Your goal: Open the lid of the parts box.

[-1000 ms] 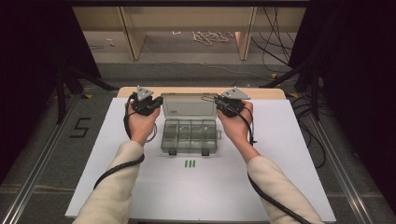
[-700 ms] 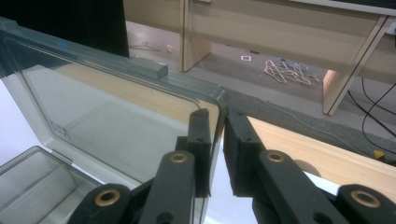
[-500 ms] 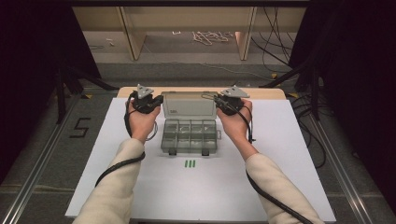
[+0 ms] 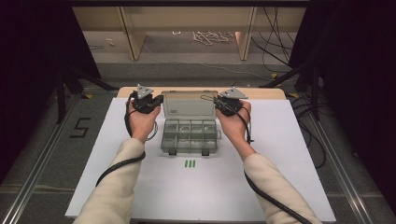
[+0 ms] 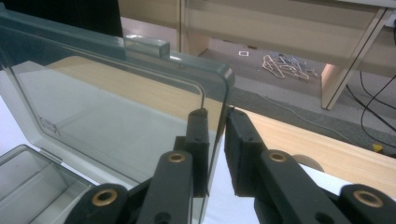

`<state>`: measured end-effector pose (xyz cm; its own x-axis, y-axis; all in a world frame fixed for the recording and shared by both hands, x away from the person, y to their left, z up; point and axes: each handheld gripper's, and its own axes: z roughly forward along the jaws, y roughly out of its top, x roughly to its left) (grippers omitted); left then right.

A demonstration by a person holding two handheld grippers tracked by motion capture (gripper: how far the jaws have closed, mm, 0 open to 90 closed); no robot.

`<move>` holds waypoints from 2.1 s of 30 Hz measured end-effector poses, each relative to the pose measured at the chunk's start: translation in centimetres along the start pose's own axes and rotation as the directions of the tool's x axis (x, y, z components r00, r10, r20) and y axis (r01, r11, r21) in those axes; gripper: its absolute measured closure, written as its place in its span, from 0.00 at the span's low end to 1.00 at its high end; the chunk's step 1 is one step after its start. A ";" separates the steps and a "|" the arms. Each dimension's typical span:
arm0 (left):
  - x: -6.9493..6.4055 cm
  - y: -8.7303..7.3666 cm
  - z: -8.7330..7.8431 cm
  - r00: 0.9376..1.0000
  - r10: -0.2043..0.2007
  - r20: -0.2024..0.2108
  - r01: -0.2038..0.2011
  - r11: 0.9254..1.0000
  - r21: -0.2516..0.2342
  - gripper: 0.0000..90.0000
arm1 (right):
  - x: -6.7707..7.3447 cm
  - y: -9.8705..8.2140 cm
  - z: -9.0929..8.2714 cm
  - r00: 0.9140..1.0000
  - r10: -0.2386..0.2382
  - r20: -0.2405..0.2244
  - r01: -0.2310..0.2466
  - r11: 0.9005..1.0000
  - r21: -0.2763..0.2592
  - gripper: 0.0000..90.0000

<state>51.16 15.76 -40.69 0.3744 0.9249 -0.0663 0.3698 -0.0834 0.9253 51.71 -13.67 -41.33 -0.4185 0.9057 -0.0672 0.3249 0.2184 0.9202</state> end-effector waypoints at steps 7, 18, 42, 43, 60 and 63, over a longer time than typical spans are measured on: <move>-0.1 -0.6 0.5 1.000 0.015 -0.015 -0.014 0.999 0.034 0.96 | -0.1 -0.1 0.3 1.000 0.005 0.008 -0.005 1.000 -0.002 0.90; 0.0 -1.4 1.2 1.000 0.005 -0.023 -0.004 0.998 0.060 0.96 | -0.1 -0.2 0.6 1.000 0.009 0.005 -0.009 1.000 0.013 0.90; 0.1 -2.6 2.0 1.000 0.005 -0.019 -0.003 0.993 0.116 0.96 | -0.4 -1.4 1.8 1.000 0.023 -0.007 -0.023 0.998 0.066 0.89; 0.1 -2.7 2.1 1.000 0.003 -0.020 0.000 0.993 0.121 0.96 | -0.4 -1.4 1.8 0.999 0.030 -0.016 -0.029 0.997 0.076 0.89; 0.1 -3.3 2.7 1.000 0.005 -0.006 -0.004 0.985 0.174 0.96 | -0.7 -2.2 2.4 1.000 0.025 -0.017 -0.023 0.992 0.122 0.87; 0.0 -3.3 2.7 1.000 0.014 -0.002 -0.013 0.984 0.179 0.96 | -0.7 -2.3 2.4 1.000 0.023 -0.017 -0.021 0.992 0.127 0.86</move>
<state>52.22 15.09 -44.74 0.3773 0.9246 -0.0528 0.5111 -0.1603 0.8444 53.29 -13.96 -44.28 -0.4255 0.9041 -0.0391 0.4385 0.2438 0.8650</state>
